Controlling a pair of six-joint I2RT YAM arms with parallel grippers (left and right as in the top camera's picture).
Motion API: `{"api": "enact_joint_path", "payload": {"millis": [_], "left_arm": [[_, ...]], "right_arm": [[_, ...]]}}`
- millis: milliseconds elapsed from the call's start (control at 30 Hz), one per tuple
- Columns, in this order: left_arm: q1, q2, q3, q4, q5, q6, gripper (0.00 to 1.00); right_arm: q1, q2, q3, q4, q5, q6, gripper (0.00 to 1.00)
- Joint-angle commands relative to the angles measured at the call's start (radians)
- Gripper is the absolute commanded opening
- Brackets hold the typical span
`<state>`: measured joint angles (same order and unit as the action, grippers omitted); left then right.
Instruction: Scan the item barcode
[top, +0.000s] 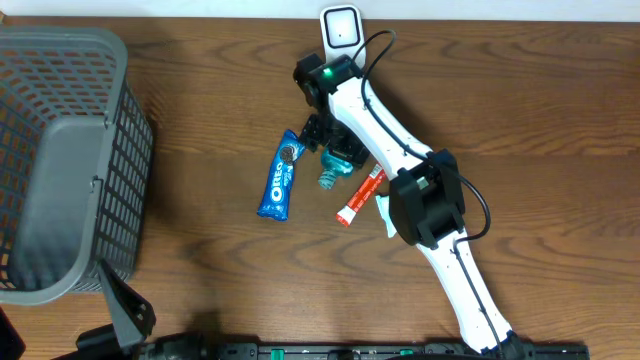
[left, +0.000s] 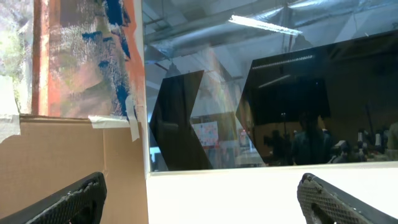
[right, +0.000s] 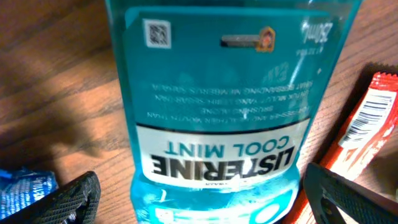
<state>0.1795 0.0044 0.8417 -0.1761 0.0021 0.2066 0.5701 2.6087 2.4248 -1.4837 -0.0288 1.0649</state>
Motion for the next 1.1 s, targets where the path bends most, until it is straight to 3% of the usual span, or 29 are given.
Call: {"api": "enact_joint_path", "payload": {"millis": [0,200,533,700,933,1067], "left_arm": [[-0.004,-0.002,-0.003,0.006,0.014,-0.003,0.98],[-0.004,-0.002,-0.003,0.006,0.014,-0.003,0.98],[-0.004,-0.002,-0.008,0.005,0.014,-0.003,0.98],[-0.004,-0.002,-0.022,0.005,0.014,-0.002,0.98],[-0.004,-0.002,-0.022,0.009,0.014,-0.002,0.98],[-0.004,-0.002,-0.022,0.009,0.014,-0.002,0.98]], "right_arm": [[-0.005,-0.005,-0.047,0.009,0.0,-0.008,0.99],[-0.05,-0.005,-0.137,0.132,-0.117,-0.042,0.99],[-0.168,-0.005,-0.141,0.163,-0.139,-0.125,0.99],[-0.161,-0.005,-0.158,0.157,-0.142,-0.121,0.96],[-0.122,-0.005,-0.237,0.213,-0.142,-0.083,0.87],[-0.116,-0.005,-0.283,0.24,-0.142,-0.029,0.66]]}}
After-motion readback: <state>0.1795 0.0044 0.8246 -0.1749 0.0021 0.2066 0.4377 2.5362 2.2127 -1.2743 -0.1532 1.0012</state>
